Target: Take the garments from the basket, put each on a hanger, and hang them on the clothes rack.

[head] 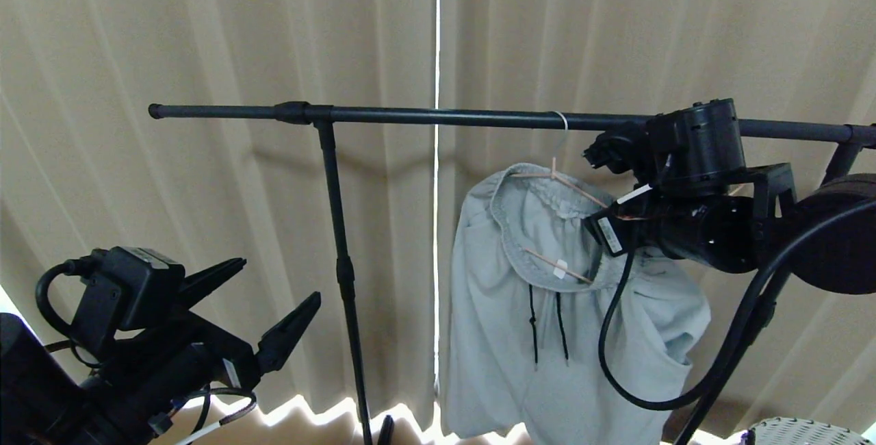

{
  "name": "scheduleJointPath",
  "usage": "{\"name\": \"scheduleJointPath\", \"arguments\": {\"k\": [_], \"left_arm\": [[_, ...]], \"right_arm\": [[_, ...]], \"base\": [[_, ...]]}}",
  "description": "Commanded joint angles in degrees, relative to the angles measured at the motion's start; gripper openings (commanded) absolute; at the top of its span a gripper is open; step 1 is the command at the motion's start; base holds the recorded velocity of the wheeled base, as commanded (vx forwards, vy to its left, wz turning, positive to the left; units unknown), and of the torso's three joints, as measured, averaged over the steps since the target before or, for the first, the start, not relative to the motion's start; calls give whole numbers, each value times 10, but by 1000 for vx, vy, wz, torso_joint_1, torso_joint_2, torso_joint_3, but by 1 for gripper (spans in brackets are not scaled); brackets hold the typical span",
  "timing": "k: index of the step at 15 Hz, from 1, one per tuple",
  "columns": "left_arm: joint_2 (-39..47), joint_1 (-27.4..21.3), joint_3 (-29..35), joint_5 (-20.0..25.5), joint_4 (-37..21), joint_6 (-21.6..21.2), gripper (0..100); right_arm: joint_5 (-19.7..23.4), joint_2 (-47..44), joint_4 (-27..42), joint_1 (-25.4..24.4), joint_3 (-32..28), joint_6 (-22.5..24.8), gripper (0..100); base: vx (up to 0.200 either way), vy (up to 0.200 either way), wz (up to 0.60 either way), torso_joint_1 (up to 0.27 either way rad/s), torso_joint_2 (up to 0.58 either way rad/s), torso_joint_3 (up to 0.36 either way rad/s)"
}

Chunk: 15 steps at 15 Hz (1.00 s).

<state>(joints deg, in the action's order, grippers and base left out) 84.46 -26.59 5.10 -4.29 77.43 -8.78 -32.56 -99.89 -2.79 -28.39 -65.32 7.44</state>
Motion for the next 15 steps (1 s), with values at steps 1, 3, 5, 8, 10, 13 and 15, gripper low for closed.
{"name": "scheduleJointPath", "arguments": {"k": [1,3,5,8,10,13,15], "left_arm": [[0,1,0,0,1,0,100],[2,0,0,0,0,1,100],[1,0,0,0,0,1,100],[2,0,-1,0,0,1,100],[1,0,-2,0,0,0,100],[1,0,-3,0,0,0,100],[1,0,-3,0,0,0,100]], "right_arm": [[3,30,-2,-11,23,-8,100],[32,50,-47,-15,55,-9,100],[87,66,-113,-15,99,-4,100],[115,71,-153,-15,127,-6,100],[137,72,-175,-15,135,-6,100],[193,83,-216,-15,155,-6,100],[225,94,-253,-15,184,-6,100]], "base": [[0,0,0,0,0,0],[0,0,0,0,0,0],[0,0,0,0,0,0],[0,0,0,0,0,0],[0,0,0,0,0,0],[0,0,0,0,0,0],[0,0,0,0,0,0]]}}
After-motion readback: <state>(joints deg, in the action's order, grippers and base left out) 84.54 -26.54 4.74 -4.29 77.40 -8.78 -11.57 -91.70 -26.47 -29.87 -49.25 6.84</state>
